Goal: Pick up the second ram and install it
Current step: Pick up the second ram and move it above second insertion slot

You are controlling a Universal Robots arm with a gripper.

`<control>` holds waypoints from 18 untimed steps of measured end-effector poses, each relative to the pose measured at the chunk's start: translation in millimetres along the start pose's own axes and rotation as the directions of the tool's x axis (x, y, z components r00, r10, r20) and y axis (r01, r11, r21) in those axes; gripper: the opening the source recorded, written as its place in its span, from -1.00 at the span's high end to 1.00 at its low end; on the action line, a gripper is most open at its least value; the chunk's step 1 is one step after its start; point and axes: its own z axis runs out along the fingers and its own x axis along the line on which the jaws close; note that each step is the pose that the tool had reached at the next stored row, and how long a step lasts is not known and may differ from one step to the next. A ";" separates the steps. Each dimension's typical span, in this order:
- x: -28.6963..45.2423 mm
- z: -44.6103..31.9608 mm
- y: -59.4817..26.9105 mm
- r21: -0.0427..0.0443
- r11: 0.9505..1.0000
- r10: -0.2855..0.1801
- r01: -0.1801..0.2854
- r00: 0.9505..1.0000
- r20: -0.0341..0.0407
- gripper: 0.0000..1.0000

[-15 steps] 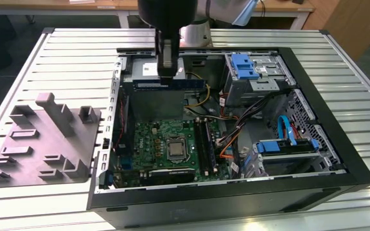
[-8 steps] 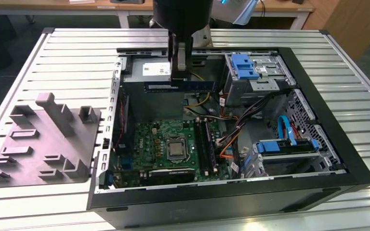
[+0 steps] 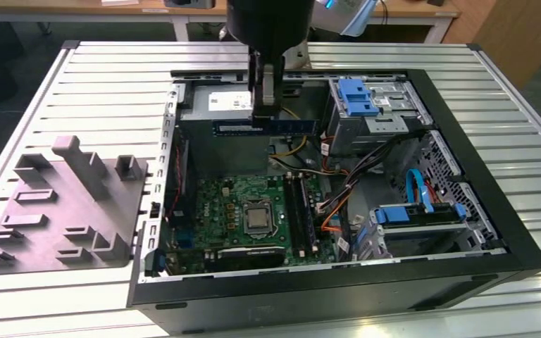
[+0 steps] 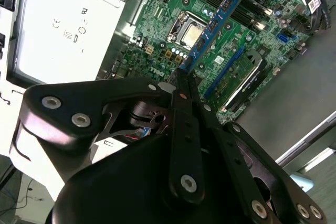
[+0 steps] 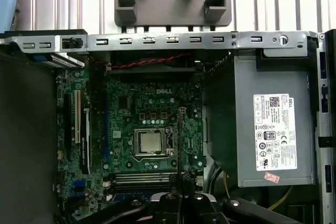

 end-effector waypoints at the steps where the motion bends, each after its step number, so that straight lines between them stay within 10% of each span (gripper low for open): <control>1: 0.2 0.9 -0.1 0.000 1.000 0.000 0.000 1.000 0.000 0.76; 18: 6.7 16.4 -4.1 -0.001 1.000 0.000 0.000 1.000 0.000 0.76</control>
